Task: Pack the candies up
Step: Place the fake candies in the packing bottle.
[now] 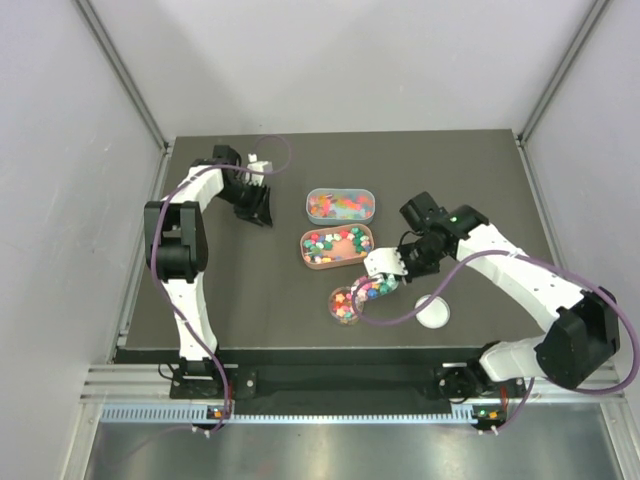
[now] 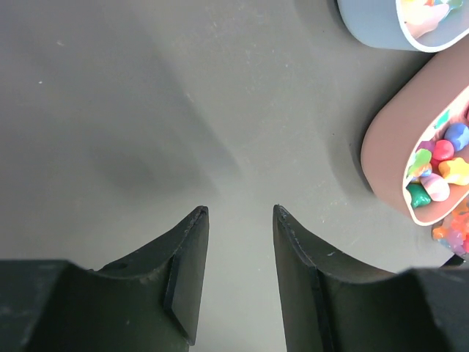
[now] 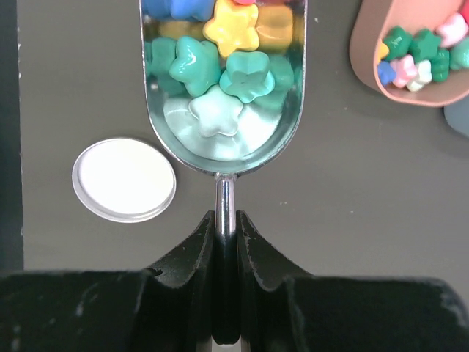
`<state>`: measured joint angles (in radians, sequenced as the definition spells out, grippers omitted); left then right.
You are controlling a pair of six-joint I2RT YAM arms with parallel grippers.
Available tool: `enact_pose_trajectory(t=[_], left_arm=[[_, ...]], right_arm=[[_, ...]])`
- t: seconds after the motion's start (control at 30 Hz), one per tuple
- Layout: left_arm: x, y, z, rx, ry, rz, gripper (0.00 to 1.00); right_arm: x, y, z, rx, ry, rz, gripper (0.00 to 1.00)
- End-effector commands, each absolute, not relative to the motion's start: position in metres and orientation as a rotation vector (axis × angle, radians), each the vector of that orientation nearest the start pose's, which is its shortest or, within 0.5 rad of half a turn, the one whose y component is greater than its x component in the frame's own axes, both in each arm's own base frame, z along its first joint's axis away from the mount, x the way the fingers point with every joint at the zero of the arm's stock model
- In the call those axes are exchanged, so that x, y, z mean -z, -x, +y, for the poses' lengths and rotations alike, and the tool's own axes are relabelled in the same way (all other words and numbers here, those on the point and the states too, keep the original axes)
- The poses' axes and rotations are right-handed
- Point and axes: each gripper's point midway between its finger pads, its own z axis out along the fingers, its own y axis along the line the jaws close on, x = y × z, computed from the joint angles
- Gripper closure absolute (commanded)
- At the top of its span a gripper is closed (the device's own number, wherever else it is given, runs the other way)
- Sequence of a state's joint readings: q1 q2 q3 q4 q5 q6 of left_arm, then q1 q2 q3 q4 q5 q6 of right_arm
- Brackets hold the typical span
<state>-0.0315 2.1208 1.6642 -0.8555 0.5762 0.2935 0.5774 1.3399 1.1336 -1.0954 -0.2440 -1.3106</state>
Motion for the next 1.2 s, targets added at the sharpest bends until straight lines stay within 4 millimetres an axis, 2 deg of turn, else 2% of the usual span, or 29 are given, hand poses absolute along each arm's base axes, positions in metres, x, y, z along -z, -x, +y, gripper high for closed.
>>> enact_pose_trajectory(t=[0.0,0.13,0.43,0.57,0.93,0.97,1.17], left_arm=[[-0.064,-0.427,-0.104,0.786,-0.536,2.592,0.55],[-0.065,-0.428,-0.105,0.809,-0.511,2.566,0.55],[-0.072,-0.425,-0.109,0.864,-0.496,2.516,0.55],[-0.073,-0.426,-0.111,0.885,-0.489,2.496,0.55],[-0.078,-0.423,-0.115,0.899,-0.499,2.436,0.55],[-0.079,-0.427,-0.105,0.889,-0.461,2.431,0.55],[-0.088,-0.425,-0.105,0.884,-0.464,2.413,0.55]], right_arm=[[-0.154,-0.227,0.157,-0.064,2.357,1.484,1.00],[-0.156,-0.223,0.165,-0.013,2.408,1.462,1.00],[-0.158,-0.223,0.168,0.082,2.462,1.497,1.00],[-0.158,-0.225,0.164,0.149,2.505,1.525,1.00],[-0.177,-0.229,0.159,0.297,2.562,1.543,1.00],[-0.177,-0.228,0.157,0.306,2.577,1.548,1.00],[-0.187,-0.235,0.155,0.362,2.556,1.556,1.00]])
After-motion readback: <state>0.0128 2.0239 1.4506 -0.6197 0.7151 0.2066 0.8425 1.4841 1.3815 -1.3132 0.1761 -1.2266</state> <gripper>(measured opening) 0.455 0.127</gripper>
